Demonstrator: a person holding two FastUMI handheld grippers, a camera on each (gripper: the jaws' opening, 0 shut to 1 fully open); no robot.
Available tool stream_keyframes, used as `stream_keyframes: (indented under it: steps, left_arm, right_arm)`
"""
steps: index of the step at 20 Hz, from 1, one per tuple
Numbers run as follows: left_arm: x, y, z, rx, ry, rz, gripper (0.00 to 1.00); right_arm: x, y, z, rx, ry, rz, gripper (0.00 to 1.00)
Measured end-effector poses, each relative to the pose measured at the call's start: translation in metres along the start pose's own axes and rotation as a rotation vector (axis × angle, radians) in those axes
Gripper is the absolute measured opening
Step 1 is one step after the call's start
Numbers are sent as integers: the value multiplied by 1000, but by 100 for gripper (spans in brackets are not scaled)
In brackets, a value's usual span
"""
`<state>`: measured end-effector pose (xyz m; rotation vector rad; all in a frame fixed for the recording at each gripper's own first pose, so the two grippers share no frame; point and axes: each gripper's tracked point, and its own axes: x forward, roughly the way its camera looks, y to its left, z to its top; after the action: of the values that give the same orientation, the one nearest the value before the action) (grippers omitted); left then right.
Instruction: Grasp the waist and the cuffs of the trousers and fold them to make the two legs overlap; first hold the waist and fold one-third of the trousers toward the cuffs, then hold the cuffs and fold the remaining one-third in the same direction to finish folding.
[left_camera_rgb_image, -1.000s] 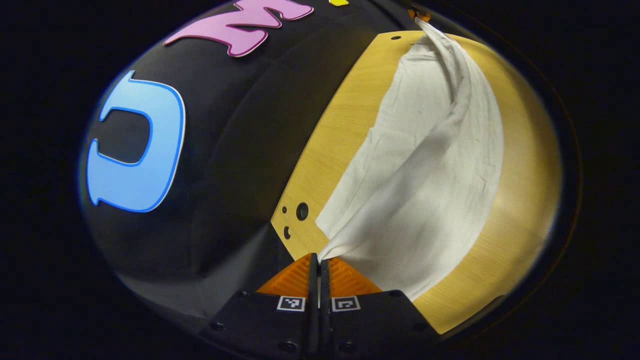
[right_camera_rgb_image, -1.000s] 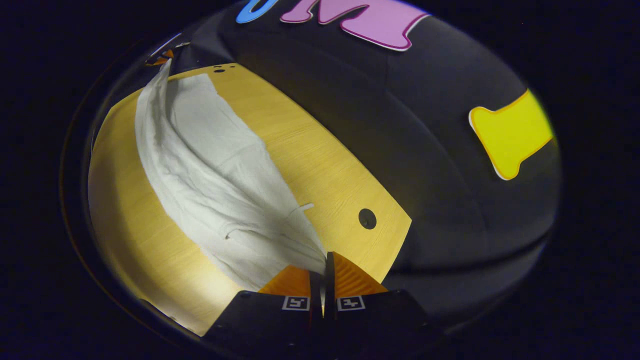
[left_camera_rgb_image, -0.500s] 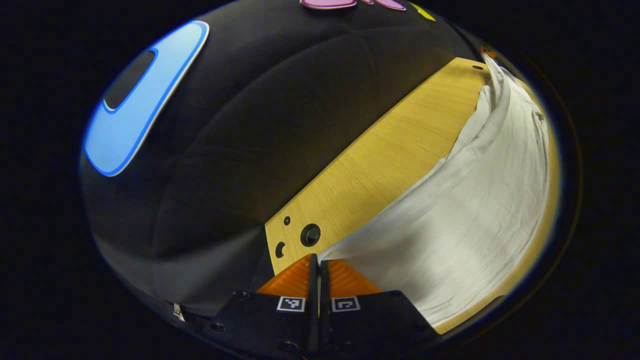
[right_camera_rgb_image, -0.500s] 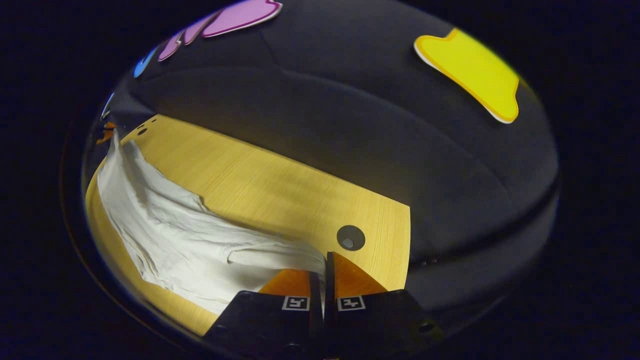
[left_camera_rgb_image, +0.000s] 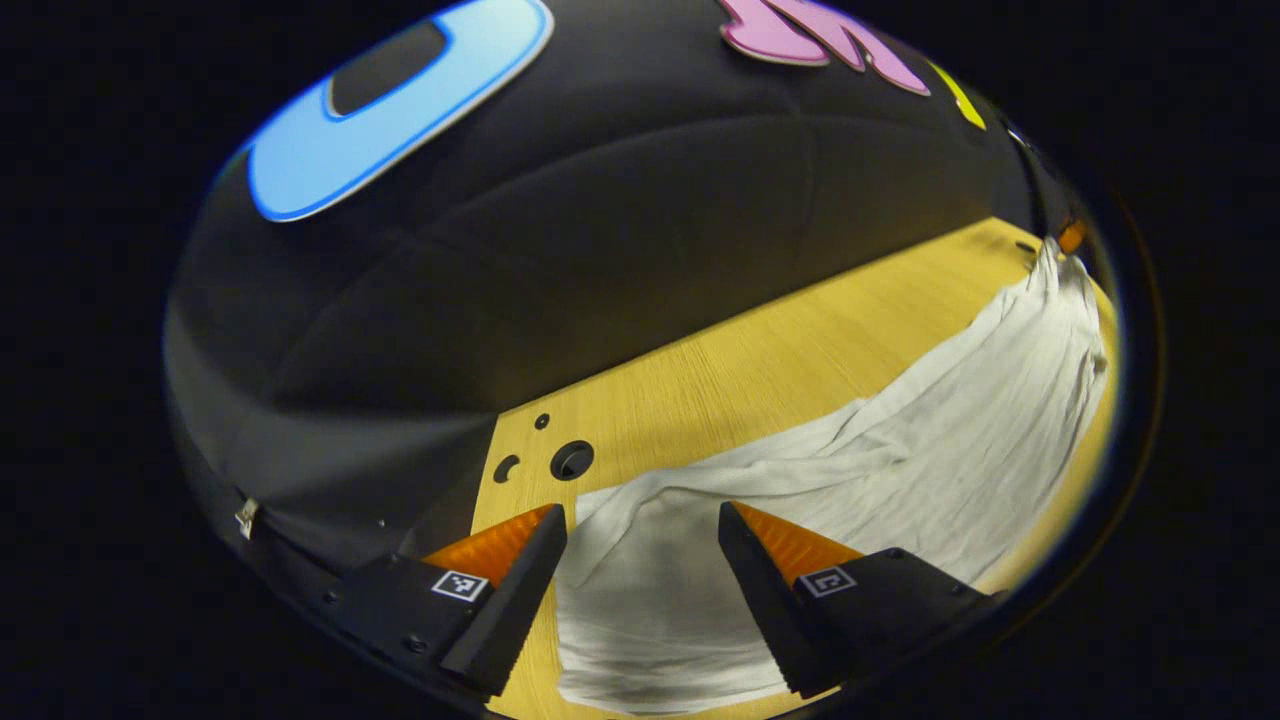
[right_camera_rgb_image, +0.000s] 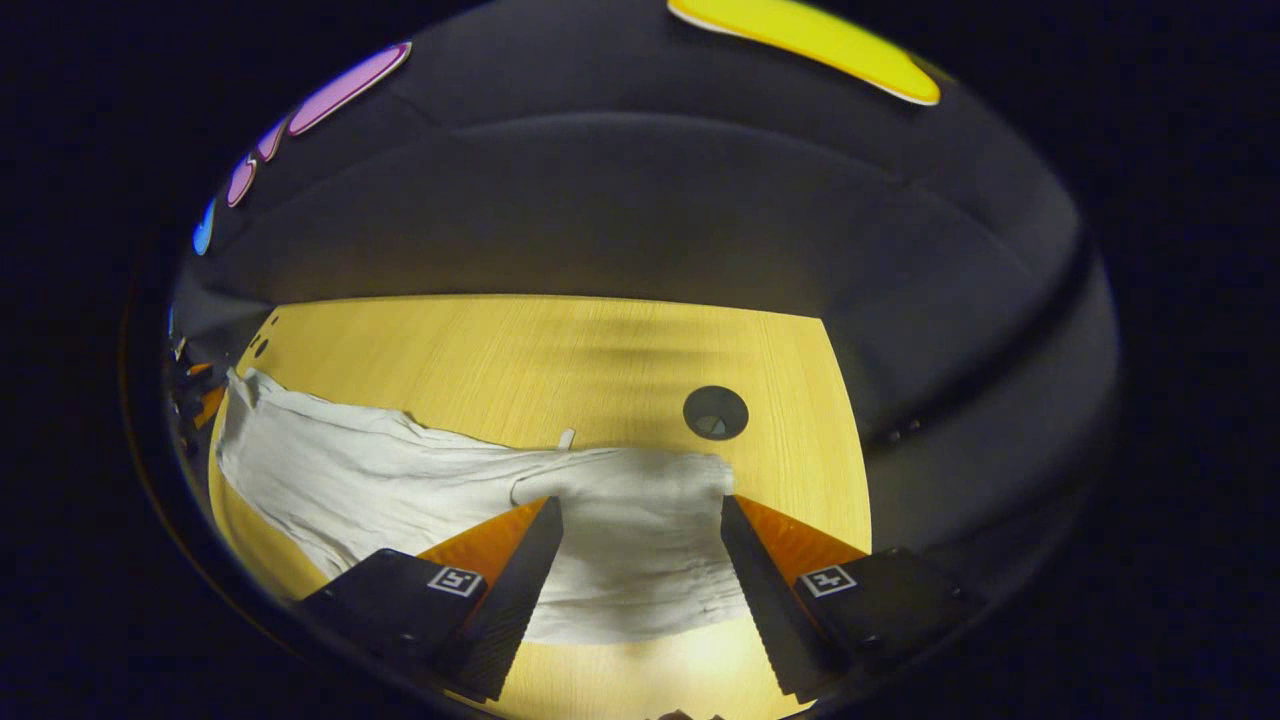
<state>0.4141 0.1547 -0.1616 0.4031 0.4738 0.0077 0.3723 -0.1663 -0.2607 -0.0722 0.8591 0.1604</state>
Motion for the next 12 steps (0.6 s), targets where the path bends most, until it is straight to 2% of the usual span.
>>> stream_keyframes:
  steps: [3, 5, 7, 9, 12]
  left_arm:
    - [-40, 9, 4, -103, -46, 18, 96]
    - [-70, 2, 6, -185, -68, -3, 97]
    - [-99, 0, 12, -229, -91, -11, 96]
    - [-132, -2, 13, -267, -113, 0, 96]
    - [-165, -16, 17, -322, -127, -6, 96]
  right_arm:
    - [-21, -10, -6, 88, -77, -16, 98]
    - [-26, -18, -12, 148, -120, -35, 98]
    - [-25, -26, -13, 198, -189, -51, 98]
    - [-20, -40, -16, 255, -241, -98, 99]
    - [-6, -44, -28, 409, -239, -118, 99]
